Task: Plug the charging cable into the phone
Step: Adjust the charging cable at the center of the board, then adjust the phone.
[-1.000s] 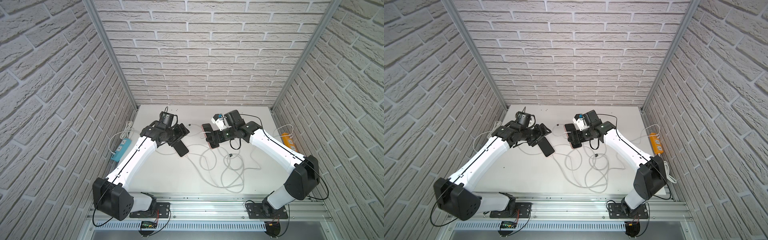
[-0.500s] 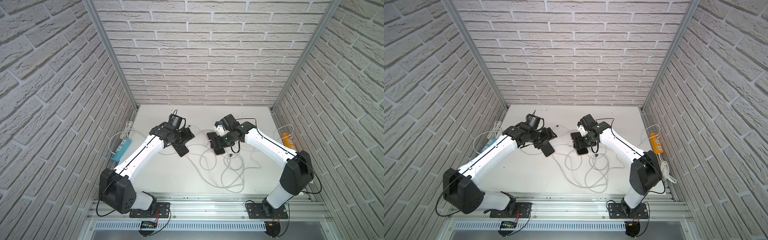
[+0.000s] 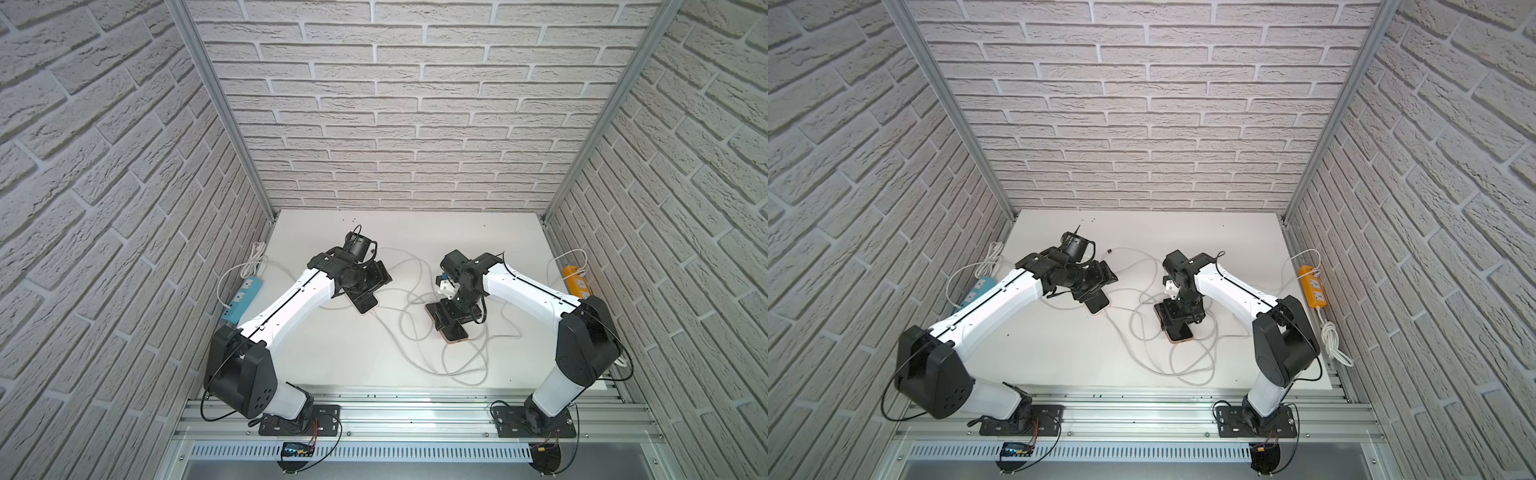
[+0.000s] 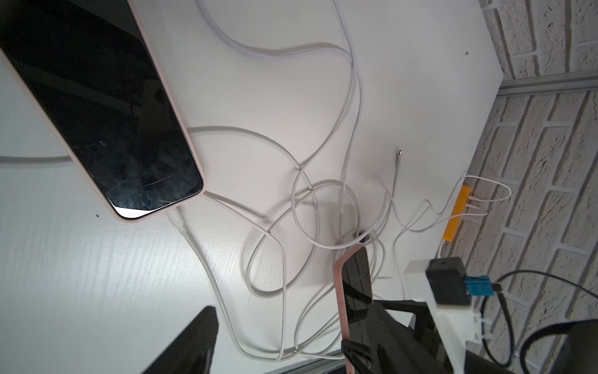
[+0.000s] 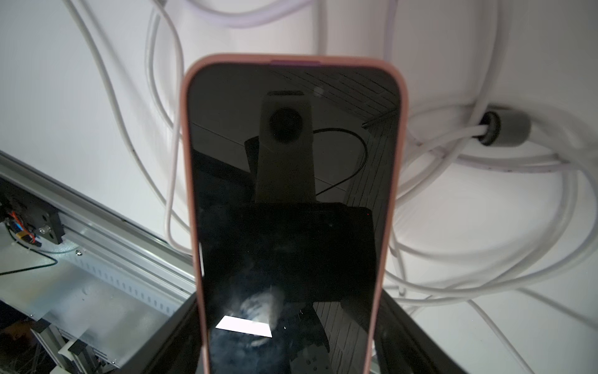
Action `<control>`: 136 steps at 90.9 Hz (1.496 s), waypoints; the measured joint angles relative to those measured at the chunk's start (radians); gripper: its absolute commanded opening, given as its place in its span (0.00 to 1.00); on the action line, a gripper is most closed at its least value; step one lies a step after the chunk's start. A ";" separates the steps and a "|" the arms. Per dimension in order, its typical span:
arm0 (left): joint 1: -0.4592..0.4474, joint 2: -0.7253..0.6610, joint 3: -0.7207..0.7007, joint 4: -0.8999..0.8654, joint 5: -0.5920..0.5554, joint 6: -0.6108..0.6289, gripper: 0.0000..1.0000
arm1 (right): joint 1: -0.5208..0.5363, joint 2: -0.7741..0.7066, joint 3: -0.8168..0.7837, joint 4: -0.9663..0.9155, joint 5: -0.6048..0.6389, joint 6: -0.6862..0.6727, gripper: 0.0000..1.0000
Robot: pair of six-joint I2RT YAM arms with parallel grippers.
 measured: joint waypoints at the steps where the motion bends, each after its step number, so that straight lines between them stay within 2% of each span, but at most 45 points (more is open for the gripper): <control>1: 0.000 0.000 0.000 0.000 0.000 0.000 0.75 | 0.002 0.000 0.001 0.000 -0.003 -0.001 0.24; 14: -0.006 0.003 0.000 0.003 0.002 -0.011 0.75 | 0.023 -0.014 -0.011 0.023 -0.070 -0.019 0.24; 36: -0.053 0.002 -0.013 0.048 0.017 -0.076 0.74 | 0.084 -0.142 -0.018 0.168 -0.154 -0.028 0.22; 66: -0.132 0.002 -0.013 0.090 0.024 -0.150 0.73 | 0.126 -0.180 -0.022 0.325 -0.134 -0.023 0.22; 94: -0.186 -0.031 -0.046 0.144 0.023 -0.225 0.65 | 0.126 -0.180 -0.044 0.398 -0.092 0.023 0.21; 119: -0.203 -0.033 -0.063 0.180 0.014 -0.253 0.44 | 0.127 -0.180 -0.044 0.445 -0.125 0.061 0.21; 136: -0.208 -0.033 -0.064 0.199 0.013 -0.247 0.19 | 0.127 -0.180 -0.048 0.463 -0.158 0.089 0.21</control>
